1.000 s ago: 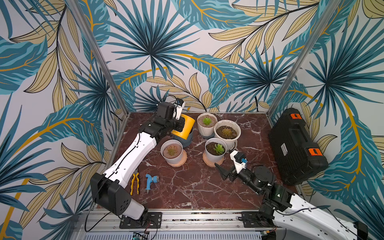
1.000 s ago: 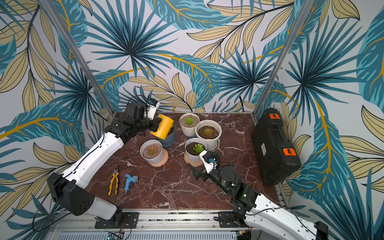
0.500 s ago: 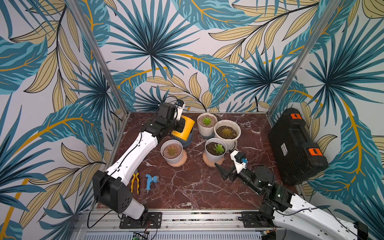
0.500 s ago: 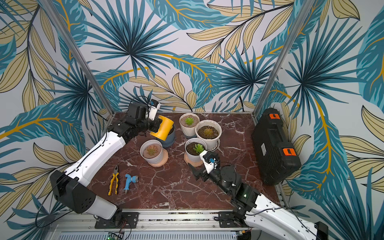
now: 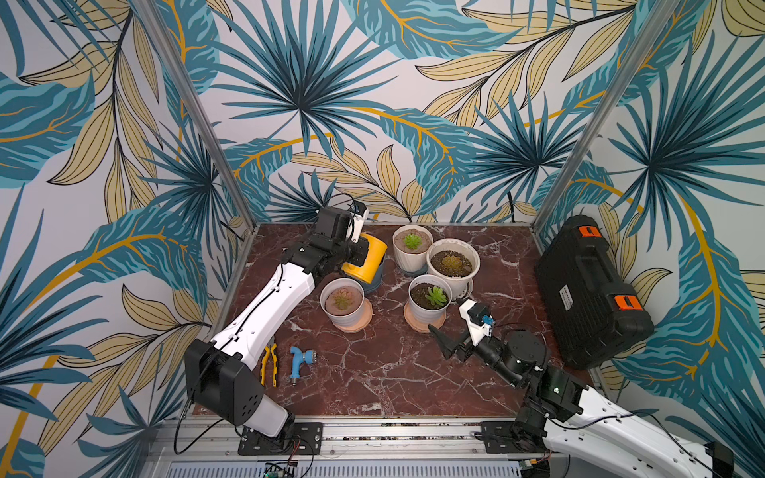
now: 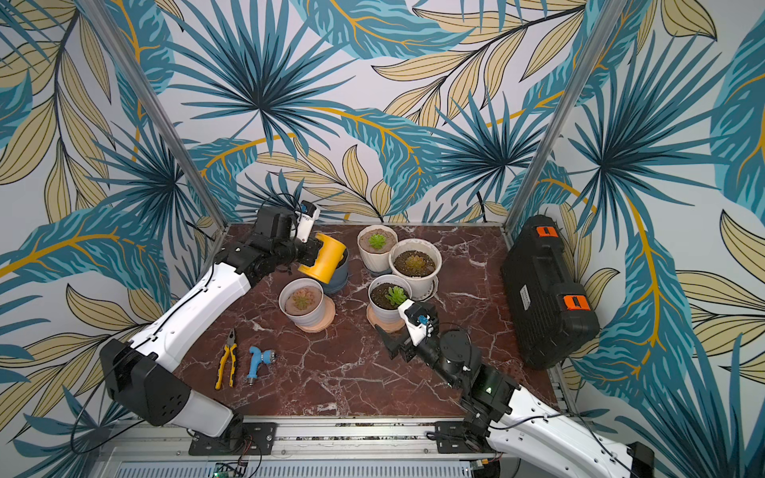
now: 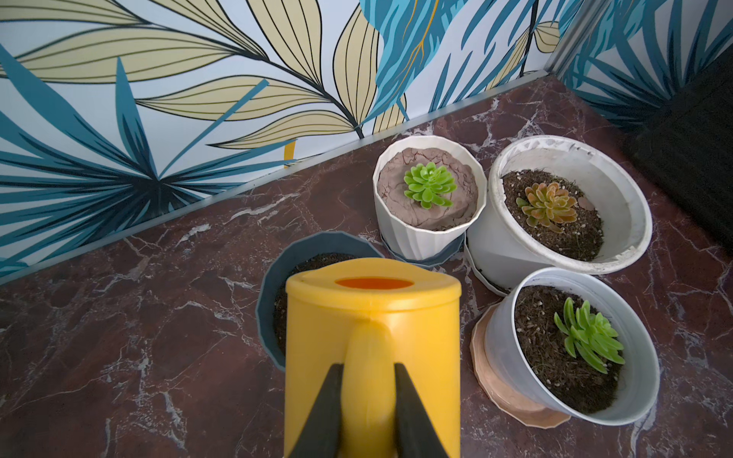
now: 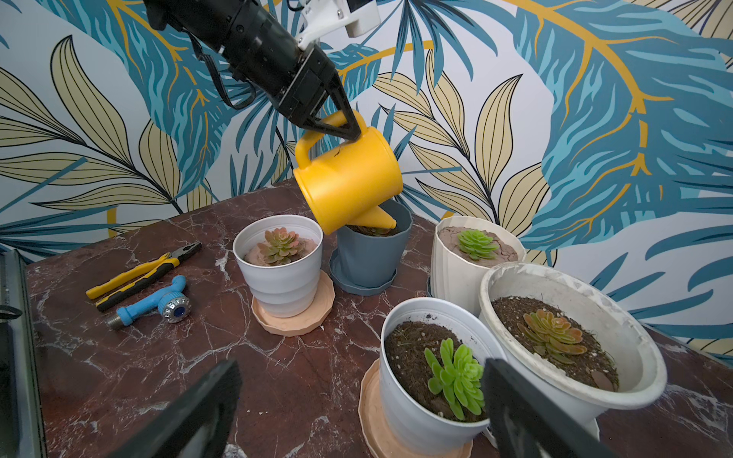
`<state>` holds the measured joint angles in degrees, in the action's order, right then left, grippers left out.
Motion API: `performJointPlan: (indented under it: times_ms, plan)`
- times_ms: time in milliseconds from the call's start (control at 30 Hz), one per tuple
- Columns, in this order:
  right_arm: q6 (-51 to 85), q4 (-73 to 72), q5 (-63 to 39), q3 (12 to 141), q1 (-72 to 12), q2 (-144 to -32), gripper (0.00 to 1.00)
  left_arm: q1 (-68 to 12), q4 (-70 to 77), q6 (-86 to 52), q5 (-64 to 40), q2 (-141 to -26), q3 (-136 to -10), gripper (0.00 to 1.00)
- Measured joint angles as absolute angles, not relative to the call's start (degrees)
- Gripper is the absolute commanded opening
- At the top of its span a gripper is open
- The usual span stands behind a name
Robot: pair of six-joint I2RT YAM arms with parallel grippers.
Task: Water the succulent around the soil edge
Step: Water the soil of the potted plant with water.
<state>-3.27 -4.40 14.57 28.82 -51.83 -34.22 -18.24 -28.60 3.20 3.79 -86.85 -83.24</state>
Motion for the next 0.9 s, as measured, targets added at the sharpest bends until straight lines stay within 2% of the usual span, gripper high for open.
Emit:
performJointPlan:
  times_ms: [900]
  plan:
    - [-3.31,-4.40,14.57,28.82,-51.83,-35.00,1.00,-18.46,-29.10,1.48,-1.34,-92.66,-87.50,0.00]
